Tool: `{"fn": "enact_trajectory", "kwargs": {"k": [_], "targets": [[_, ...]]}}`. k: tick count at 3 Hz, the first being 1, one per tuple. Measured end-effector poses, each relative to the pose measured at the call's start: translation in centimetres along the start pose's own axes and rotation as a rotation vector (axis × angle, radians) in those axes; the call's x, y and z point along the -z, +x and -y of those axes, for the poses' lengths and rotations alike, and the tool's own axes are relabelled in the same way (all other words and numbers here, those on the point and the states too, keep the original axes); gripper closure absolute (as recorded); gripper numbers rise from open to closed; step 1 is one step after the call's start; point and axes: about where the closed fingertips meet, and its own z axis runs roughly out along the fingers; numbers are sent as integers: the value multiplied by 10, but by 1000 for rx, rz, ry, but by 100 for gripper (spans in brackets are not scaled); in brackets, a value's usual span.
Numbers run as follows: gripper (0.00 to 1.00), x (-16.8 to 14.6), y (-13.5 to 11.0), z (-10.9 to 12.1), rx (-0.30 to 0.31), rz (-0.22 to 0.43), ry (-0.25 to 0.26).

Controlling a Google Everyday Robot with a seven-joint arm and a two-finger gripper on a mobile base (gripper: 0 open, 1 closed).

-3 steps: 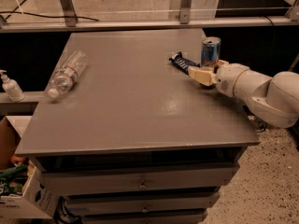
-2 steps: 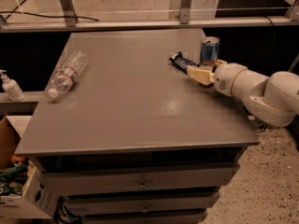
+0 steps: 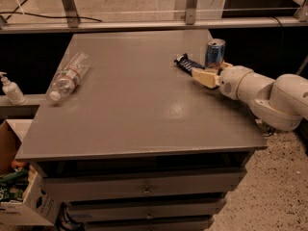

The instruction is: Move redbull can near rxbar blueberry

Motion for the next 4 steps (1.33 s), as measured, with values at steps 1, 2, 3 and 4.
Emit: {"fn": "enact_trajectory", "kwargs": {"k": [1,2,3,4], "targets": [[59,7,9,5,-4,-29,15],[37,7,9,5,-4,-29,15],[13,7,9,5,-4,-29,15],[0,17,15,7,2,-67,15]]}}
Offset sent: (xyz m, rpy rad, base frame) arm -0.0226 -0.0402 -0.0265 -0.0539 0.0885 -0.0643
